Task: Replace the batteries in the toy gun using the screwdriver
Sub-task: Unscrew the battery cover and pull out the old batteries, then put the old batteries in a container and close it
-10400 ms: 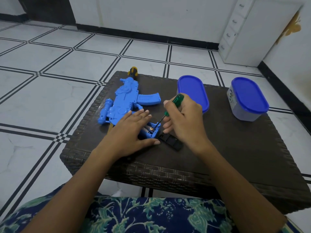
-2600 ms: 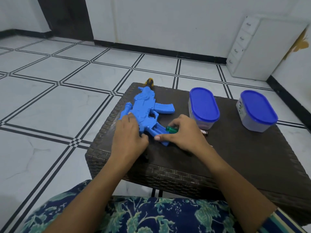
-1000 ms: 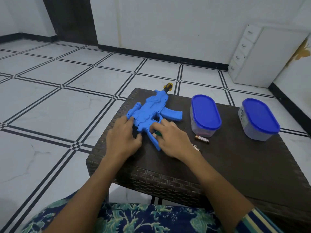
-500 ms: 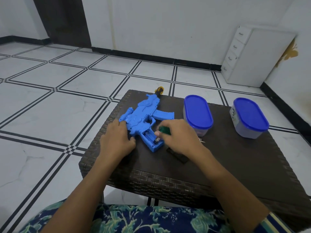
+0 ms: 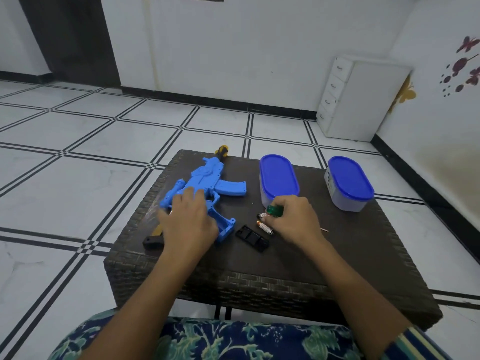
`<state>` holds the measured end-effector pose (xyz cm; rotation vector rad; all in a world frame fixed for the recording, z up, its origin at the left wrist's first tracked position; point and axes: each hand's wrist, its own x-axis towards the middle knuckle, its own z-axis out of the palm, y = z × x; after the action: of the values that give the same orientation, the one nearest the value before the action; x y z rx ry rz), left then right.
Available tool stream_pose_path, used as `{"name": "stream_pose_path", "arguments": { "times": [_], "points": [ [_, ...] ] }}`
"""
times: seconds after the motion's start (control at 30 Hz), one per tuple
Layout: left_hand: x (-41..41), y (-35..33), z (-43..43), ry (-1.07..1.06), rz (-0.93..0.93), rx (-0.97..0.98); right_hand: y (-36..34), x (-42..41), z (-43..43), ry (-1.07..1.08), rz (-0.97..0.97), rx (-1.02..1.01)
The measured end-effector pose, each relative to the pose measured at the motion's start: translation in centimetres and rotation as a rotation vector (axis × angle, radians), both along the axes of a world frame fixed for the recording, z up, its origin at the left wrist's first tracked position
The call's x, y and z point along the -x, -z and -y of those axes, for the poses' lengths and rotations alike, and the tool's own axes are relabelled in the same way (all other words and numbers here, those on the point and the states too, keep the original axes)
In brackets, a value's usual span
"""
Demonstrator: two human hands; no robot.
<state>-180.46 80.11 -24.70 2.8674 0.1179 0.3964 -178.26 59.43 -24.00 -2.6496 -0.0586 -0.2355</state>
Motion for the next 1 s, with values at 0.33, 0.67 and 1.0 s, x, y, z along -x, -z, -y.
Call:
{"name": "stream_pose_path", "arguments": {
  "times": [0.33, 0.67, 1.0],
  "points": [
    [0.0, 0.5, 6.6, 0.550, -0.176, -0.038, 1.0, 0.6, 1.6, -0.034, -0.085, 0.121],
    [-0.7, 0.2, 9.4, 0.612, -0.250, -0.040, -0.2, 1.3, 6.2, -0.025, -0.392, 0.038],
    [-1.0, 1.2, 12.6, 0.561, -0.234, -0.054, 1.2, 2.2, 9.5, -0.028, -0.184, -0.113]
  ]
}}
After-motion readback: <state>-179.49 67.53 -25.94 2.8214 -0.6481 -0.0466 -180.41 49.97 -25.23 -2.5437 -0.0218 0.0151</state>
